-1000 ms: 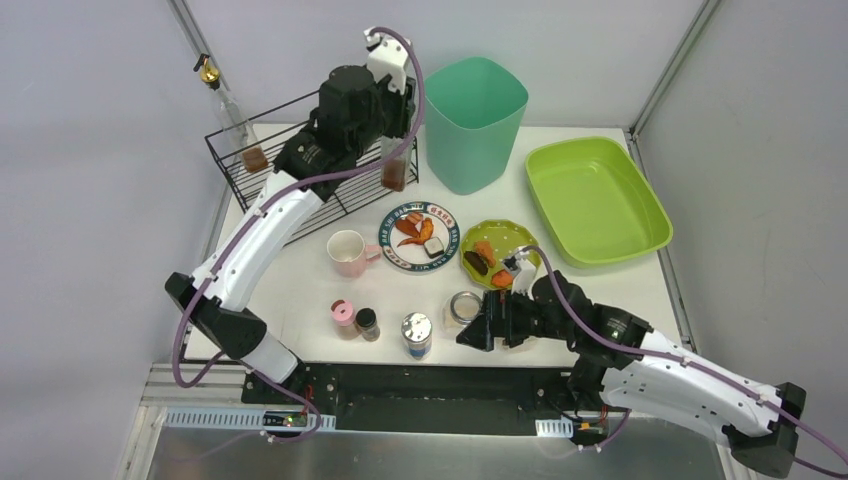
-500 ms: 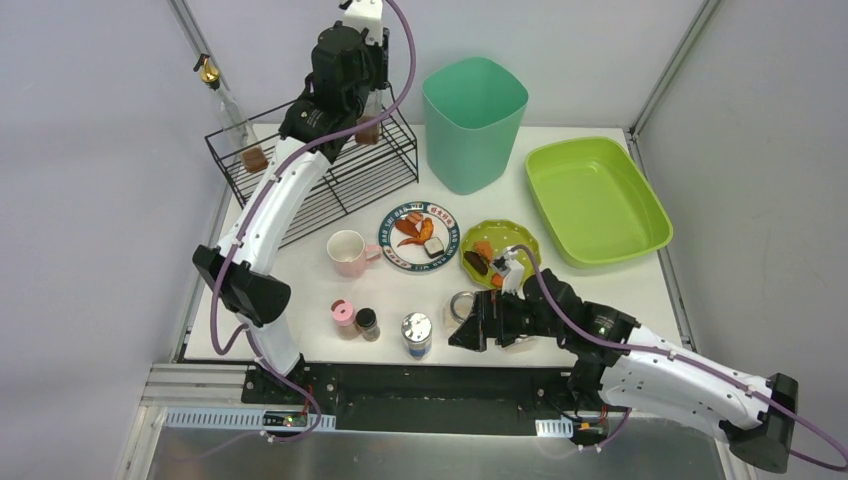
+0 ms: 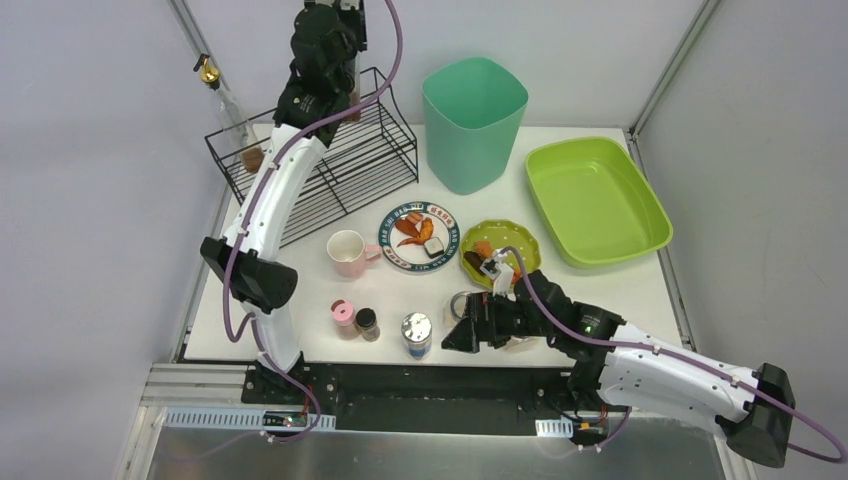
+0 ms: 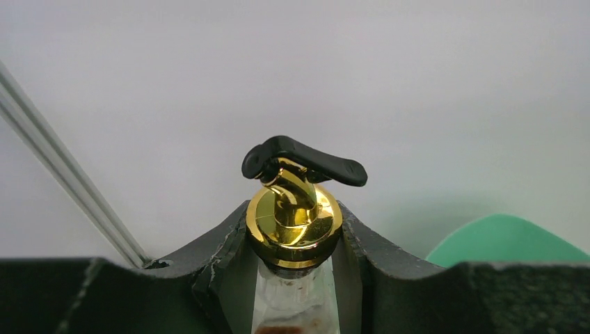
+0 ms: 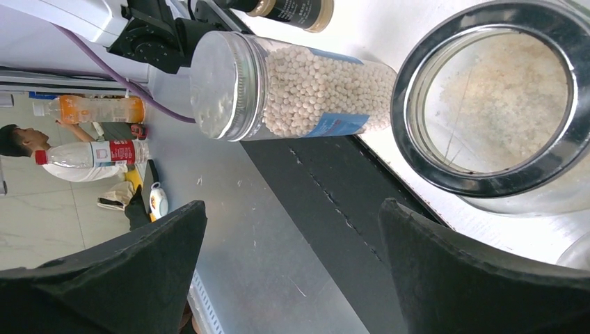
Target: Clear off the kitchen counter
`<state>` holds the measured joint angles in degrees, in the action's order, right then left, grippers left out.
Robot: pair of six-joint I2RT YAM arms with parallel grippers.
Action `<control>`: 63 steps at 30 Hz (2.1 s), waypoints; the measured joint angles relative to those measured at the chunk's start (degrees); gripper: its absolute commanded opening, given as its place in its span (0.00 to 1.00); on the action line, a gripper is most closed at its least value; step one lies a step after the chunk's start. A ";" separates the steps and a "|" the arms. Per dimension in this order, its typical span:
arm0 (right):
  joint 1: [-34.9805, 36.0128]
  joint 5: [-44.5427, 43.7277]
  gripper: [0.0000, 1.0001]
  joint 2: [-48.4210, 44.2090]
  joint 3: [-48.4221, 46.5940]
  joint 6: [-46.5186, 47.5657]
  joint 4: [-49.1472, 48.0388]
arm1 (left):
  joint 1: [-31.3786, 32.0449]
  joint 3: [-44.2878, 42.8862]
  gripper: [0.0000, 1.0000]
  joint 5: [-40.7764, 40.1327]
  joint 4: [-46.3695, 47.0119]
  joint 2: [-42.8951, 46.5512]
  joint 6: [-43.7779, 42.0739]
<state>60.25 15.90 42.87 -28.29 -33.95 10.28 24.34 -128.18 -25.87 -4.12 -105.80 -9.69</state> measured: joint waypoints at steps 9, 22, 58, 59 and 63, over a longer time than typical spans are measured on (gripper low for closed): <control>0.00 0.07 0.99 0.00 0.33 -1.20 -2.16 | -4.76 -4.24 0.00 -0.79 1.42 -2.16 -0.35; 0.00 0.07 0.99 0.07 1.03 -1.70 -2.36 | -10.21 -12.22 0.00 -1.66 1.77 -9.97 0.07; 0.00 0.07 0.99 3.98 1.05 -2.08 -3.93 | -13.57 0.33 0.00 -1.68 7.10 -12.35 7.06; 0.00 0.07 0.99 3.80 1.09 -2.10 -4.04 | -13.57 1.75 0.00 -1.68 7.69 -12.24 7.32; 0.00 0.04 0.99 2.36 2.01 -2.32 -4.00 | -13.55 7.82 0.00 -1.68 12.33 -11.15 7.72</control>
<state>60.25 15.94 45.23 -26.28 -36.27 6.28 10.79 -120.36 -27.55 8.21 -116.95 -1.98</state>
